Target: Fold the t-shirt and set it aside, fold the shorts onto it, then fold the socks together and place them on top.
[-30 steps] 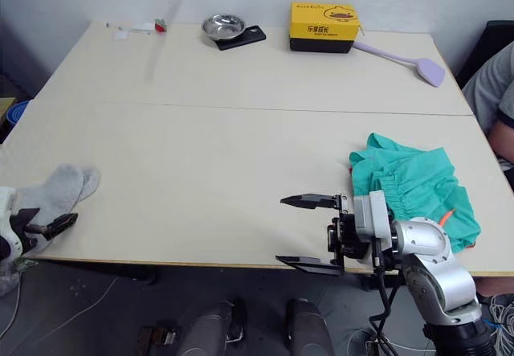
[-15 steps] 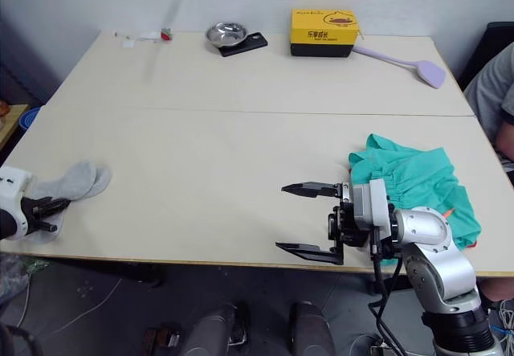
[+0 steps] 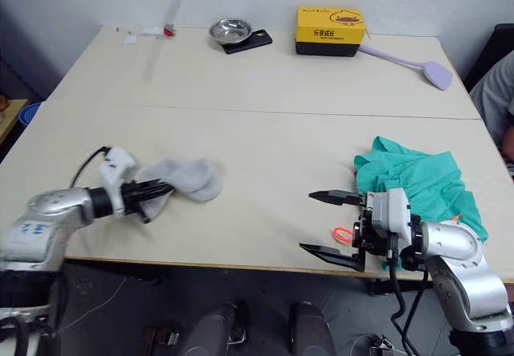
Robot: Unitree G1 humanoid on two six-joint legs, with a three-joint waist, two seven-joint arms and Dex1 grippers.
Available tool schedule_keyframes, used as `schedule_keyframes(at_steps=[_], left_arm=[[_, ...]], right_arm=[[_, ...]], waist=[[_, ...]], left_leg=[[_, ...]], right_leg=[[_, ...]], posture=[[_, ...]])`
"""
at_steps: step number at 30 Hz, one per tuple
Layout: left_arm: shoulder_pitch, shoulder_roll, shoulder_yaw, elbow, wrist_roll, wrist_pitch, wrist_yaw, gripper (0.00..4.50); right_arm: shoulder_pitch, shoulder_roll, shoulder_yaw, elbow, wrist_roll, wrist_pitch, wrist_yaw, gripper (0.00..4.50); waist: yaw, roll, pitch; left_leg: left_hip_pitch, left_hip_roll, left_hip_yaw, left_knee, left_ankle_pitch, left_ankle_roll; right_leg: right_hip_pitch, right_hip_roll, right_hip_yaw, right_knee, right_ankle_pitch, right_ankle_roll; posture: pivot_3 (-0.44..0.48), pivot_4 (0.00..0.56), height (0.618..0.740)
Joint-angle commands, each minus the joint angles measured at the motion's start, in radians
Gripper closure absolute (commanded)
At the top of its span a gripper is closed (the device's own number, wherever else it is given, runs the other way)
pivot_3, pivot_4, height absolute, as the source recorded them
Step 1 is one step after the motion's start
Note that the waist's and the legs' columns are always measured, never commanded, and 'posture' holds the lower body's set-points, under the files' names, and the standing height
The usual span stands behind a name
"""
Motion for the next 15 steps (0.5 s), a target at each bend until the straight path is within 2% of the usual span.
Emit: schedule_keyframes(at_steps=[1,6,8,11,15], left_arm=[[-0.029,-0.083,-0.120,-0.076,0.045,0.045,0.080,4.47],[-0.095,-0.251,-0.206,-0.003,0.095,0.039,0.181,4.47],[-0.095,-0.275,-0.231,-0.004,0.106,0.045,0.186,4.47],[-0.077,-0.286,-0.236,-0.016,0.100,0.025,0.171,3.73],[-0.068,-0.254,-0.195,-0.043,0.061,-0.002,0.113,2.45]], right_arm=[[0.032,-0.024,-0.054,0.001,-0.004,-0.022,0.015,0.00],[0.061,-0.026,-0.057,-0.023,-0.009,-0.002,0.005,0.00],[0.067,-0.023,-0.061,-0.033,-0.004,0.008,-0.009,0.00],[0.074,-0.026,-0.063,-0.038,-0.004,0.014,-0.016,0.00],[0.077,-0.027,-0.067,-0.049,0.014,0.044,-0.033,0.00]], waist=[[0.003,-0.002,0.001],[-0.001,-0.007,0.004],[0.000,-0.007,0.004],[-0.002,-0.007,0.004],[0.001,-0.007,0.004]], left_leg=[[0.000,0.000,0.000,0.003,-0.001,0.001],[0.008,0.003,-0.001,0.008,-0.006,0.000],[0.008,0.003,-0.002,0.008,-0.005,0.000],[0.008,0.004,-0.002,0.007,-0.006,-0.001],[0.007,0.004,-0.002,0.007,-0.006,-0.006]], right_leg=[[0.002,0.000,0.000,0.000,0.000,0.002],[0.012,0.001,0.000,0.000,0.001,0.006],[0.012,0.001,0.000,-0.001,0.002,0.006],[0.011,0.001,0.000,-0.003,0.001,0.005],[0.011,0.001,-0.002,-0.003,0.000,0.004]], posture=[[0.000,0.150,0.740],[0.000,0.150,0.740],[0.000,0.150,0.740],[0.000,0.150,0.740],[0.000,0.150,0.740]])
